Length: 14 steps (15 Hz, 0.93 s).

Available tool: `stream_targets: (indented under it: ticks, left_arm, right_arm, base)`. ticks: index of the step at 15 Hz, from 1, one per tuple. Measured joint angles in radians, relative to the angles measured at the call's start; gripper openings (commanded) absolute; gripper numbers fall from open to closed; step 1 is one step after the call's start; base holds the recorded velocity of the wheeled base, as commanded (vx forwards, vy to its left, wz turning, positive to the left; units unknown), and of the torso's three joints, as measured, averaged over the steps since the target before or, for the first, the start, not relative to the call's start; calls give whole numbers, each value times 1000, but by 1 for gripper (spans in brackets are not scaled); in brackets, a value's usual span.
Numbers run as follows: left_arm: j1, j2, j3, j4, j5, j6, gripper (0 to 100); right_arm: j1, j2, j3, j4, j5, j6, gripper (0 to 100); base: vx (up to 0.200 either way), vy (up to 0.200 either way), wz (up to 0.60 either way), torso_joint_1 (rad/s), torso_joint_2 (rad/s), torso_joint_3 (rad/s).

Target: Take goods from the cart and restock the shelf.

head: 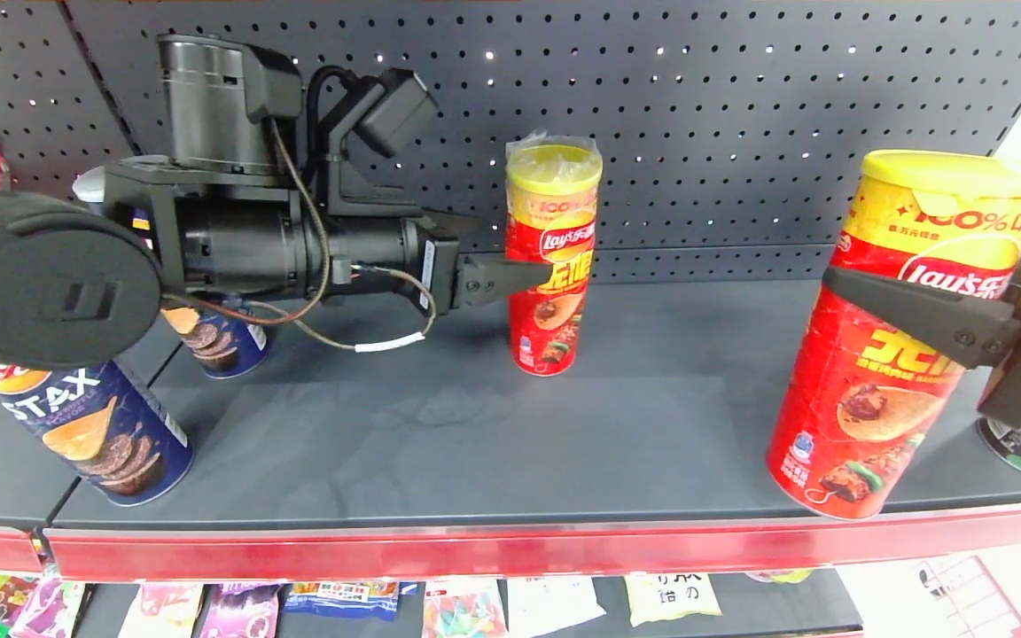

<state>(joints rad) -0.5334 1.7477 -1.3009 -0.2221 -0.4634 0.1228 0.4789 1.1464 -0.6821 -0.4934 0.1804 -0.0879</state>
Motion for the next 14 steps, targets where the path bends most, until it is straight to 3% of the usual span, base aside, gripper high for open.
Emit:
stream_targets:
  ticks: [4, 9, 14]
  left_arm:
    - [-24, 73, -98, 1, 43, -1, 100]
    - [-53, 130, -154, 0, 93, 3, 100]
    - [-76, 196, -225, -28, 105, 12, 100]
  right_arm:
    - [-1, 0, -2, 0, 0, 1, 0]
    - [-1, 0, 1, 0, 0, 1, 0]
    - [-1, 0, 4, 0, 0, 1, 0]
  base:
    - [0, 0, 0, 0, 0, 0]
    - [0, 0, 0, 0, 0, 0]
    - [0, 0, 0, 0, 0, 0]
